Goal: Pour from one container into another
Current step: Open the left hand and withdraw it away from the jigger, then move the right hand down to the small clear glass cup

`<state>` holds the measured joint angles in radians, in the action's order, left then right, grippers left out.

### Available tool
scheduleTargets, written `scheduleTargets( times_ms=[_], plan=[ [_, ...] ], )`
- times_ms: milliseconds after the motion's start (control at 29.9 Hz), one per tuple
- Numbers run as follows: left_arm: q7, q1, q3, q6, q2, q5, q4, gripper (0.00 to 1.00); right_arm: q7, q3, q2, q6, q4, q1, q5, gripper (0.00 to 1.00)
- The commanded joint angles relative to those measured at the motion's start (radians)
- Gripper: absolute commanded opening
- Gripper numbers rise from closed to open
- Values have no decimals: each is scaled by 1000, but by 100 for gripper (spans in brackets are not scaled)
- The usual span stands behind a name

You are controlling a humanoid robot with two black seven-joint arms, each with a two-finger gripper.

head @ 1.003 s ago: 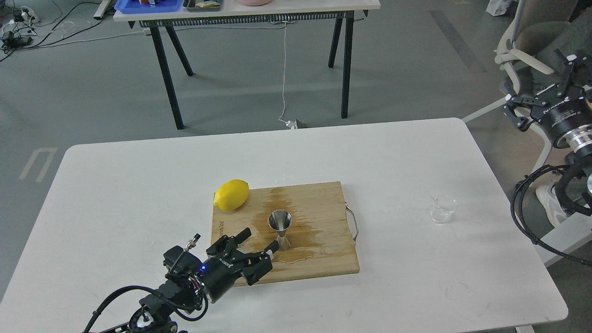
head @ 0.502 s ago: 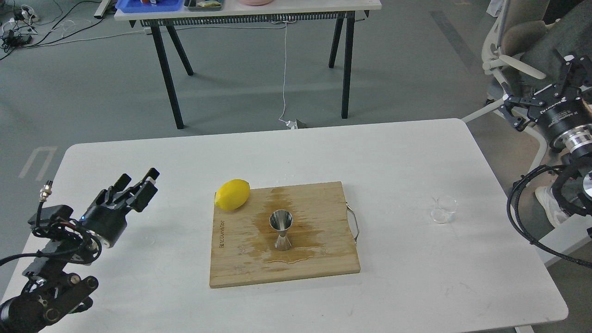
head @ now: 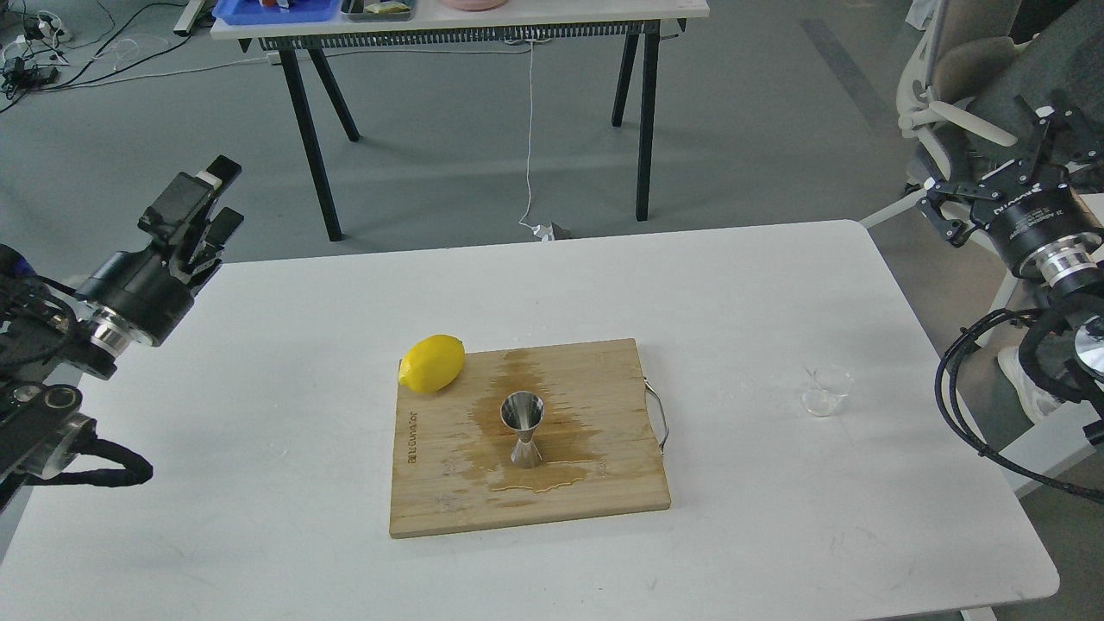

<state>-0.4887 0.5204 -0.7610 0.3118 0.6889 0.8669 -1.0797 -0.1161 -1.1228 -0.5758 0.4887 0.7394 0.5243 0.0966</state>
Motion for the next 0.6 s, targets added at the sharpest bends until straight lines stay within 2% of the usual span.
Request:
scheduleTargets(
  times_ms=[0,167,334,435,568],
  plan=[
    [0,-5,-55,177,44,-81,-14,99,-7,-2,-1,0,3,-1,0,99],
    [0,-20,-122,177,98,-106,-17,99,3,-5,17,0,6,-1,47,99],
    [0,-40,-133,177,104,-201,-6,99,16,-3,42,0,9,0,453,99],
    [0,-45,-132,177,92,-206,0,99,33,-38,-10,-31,133,-18,554,99],
    [0,-45,-132,177,64,-206,1,99,33,-147,-67,-541,364,-88,632,99]
  ],
)
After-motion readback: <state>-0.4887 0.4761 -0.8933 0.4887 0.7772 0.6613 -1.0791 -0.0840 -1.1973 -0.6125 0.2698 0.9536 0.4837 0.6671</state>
